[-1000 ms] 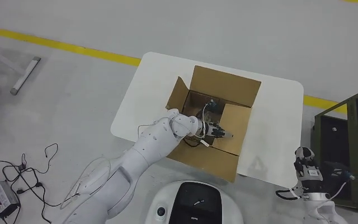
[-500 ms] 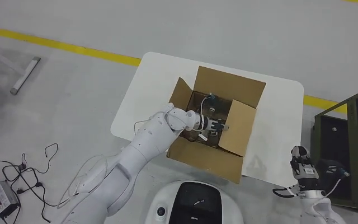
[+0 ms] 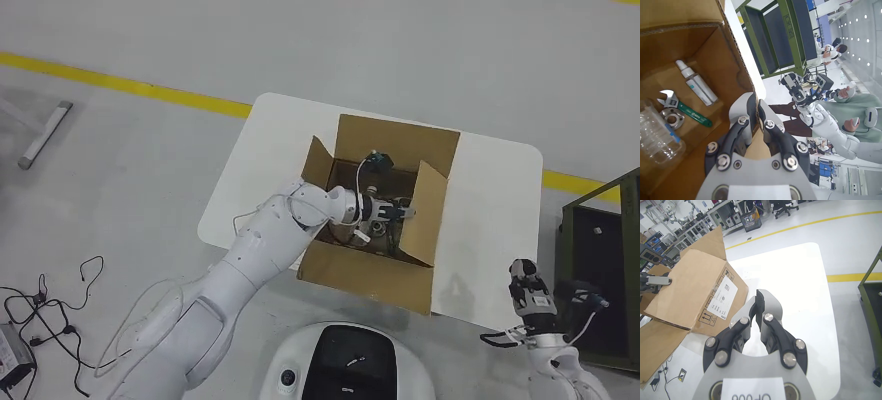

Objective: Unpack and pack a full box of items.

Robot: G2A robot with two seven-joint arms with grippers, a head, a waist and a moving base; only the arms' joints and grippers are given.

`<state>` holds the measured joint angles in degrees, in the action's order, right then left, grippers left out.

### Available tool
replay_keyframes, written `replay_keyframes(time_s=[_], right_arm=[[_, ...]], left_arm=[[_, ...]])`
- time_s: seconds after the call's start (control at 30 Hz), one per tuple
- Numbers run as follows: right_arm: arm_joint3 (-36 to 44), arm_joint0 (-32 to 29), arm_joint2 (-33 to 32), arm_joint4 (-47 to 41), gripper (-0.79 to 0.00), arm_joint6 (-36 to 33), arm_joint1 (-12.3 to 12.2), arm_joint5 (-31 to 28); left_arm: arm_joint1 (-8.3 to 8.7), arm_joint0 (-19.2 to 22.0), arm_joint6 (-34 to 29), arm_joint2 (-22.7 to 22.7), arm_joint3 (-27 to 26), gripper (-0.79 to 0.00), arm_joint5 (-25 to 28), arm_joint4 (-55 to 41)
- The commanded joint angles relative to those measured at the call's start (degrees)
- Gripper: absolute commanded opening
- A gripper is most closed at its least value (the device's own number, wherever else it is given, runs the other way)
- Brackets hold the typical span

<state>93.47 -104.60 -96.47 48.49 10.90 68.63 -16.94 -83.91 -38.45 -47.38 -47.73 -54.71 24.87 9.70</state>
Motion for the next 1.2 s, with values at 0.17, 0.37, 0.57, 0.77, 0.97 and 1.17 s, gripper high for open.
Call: replay_keyframes(time_s=[0.17, 0.37, 0.57, 0.77, 0.97, 1.17], right_arm=[[-0.4, 0.5, 0.1, -0.1, -0.785, -1.0, 0.1, -0.7], [0.6, -0.5, -0.6, 0.6, -0.582, -0.8, 0.0, -2.3], [3.6, -2.7, -1.6, 3.3, -0.086, -0.1, -0.2, -4.9], [5.6, -4.1, -1.0, 4.6, -0.092, 0.1, -0.1, -5.6], [7.2, -3.5, 2.5, 6.5, -0.083, -0.4, 0.2, -5.6], [8.1, -3.1, 5.8, 9.1, -0.089, -0.6, 0.5, -5.0]], left_arm=[[-0.23, -0.2, -2.9, 0.3, -2.1, 0.0, 2.5, -3.8], [-1.24, 0.7, -3.6, 2.2, -2.4, 0.0, 2.3, -6.6], [-2.49, 2.0, -4.7, 4.0, -1.2, 0.0, 2.7, -10.2], [-3.71, 3.6, -5.3, 5.5, 0.1, 0.0, 3.6, -13.0], [-4.96, 5.0, -5.5, 7.2, 0.9, 0.0, 4.7, -14.4], [-5.93, 6.0, -4.9, 8.4, 2.2, 0.0, 5.4, -14.3]])
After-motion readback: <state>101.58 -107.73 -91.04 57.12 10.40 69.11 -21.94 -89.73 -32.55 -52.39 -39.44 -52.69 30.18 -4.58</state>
